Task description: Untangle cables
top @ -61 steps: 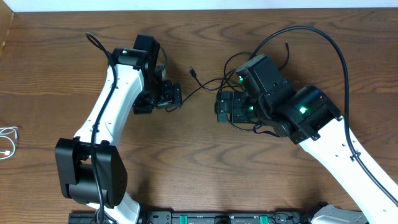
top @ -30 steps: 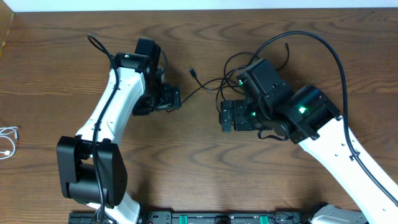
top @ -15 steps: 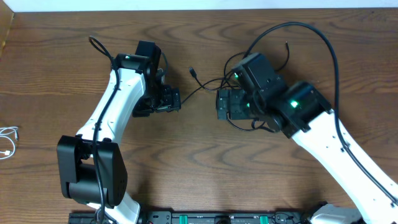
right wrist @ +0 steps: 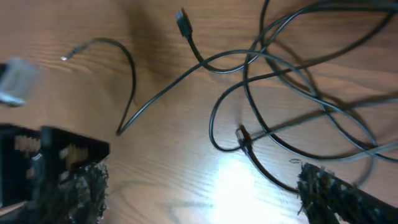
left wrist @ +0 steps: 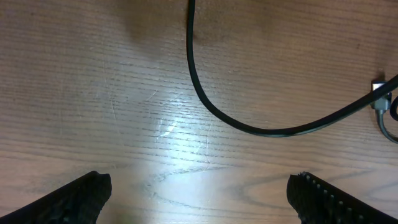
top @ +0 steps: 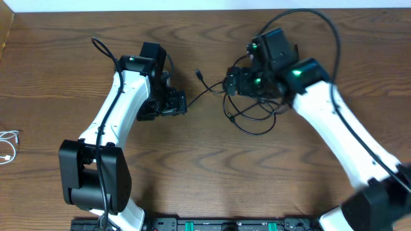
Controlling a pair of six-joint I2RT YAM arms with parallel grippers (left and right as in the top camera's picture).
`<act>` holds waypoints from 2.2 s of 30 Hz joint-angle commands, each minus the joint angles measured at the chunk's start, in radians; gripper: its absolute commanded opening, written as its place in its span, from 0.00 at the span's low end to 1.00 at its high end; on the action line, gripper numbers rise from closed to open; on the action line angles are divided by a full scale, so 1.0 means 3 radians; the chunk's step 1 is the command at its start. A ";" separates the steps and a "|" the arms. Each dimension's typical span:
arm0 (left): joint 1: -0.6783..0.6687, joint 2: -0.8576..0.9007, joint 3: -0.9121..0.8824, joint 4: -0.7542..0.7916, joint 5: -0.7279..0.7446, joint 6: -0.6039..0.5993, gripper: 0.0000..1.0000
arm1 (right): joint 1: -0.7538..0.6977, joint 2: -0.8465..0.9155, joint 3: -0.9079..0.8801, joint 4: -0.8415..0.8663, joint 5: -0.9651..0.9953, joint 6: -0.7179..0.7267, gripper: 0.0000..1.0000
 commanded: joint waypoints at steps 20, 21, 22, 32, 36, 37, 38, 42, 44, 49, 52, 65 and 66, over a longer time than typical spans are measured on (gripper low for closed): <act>0.0003 0.0027 -0.0011 -0.0020 -0.0045 0.0032 0.96 | 0.0175 0.1340 0.0018 0.0511 -0.0201 -0.0301 0.31; 0.0003 0.0027 -0.0011 -0.0020 -0.0045 0.0032 0.96 | 0.0174 0.1340 0.0019 0.0505 -0.0169 -0.0301 0.24; 0.0003 0.0027 -0.0011 -0.0020 -0.0045 0.0032 0.96 | 0.0174 0.1339 0.0019 0.0505 -0.0167 -0.0301 0.17; 0.0003 0.0027 -0.0011 -0.0019 -0.0045 0.0032 0.96 | -0.0015 0.0880 0.0774 -0.0323 -0.0312 -0.0454 0.01; 0.0003 0.0027 -0.0011 -0.0020 -0.0045 0.0032 0.96 | -0.0020 0.0512 0.1405 -0.0720 -0.0331 -0.0652 0.01; 0.0003 0.0027 -0.0011 -0.0020 -0.0045 0.0032 0.96 | -0.0019 0.0411 0.1544 -0.0758 -0.0329 -0.0673 0.01; 0.0003 0.0027 -0.0011 -0.0020 -0.0045 0.0032 0.96 | -0.0018 0.0298 0.1673 -0.0769 -0.0329 -0.0717 0.01; 0.0003 0.0027 -0.0011 -0.0020 -0.0043 0.0032 0.96 | -0.0019 -0.0130 0.1967 -0.0680 -0.0313 -0.0888 0.01; 0.0003 0.0027 -0.0011 -0.0020 -0.0045 0.0032 0.96 | -0.0020 -0.0362 0.1991 -0.0565 -0.0192 -0.0996 0.01; 0.0003 0.0027 -0.0011 -0.0020 -0.0045 0.0032 0.96 | -0.0019 -0.0680 0.1991 -0.0570 0.0688 -0.0941 0.02; 0.0003 0.0027 -0.0011 -0.0020 -0.0043 0.0032 0.96 | -0.0019 -0.0687 0.1984 -0.0750 0.1278 -0.0515 0.01; 0.0003 0.0027 -0.0011 -0.0020 -0.0043 0.0032 0.96 | -0.0051 -0.0646 0.2035 -0.0058 0.1628 -0.0209 0.01; 0.0003 0.0027 -0.0011 -0.0020 -0.0045 0.0032 0.96 | -0.0071 -0.0683 0.2066 0.0057 0.1678 -0.0254 0.01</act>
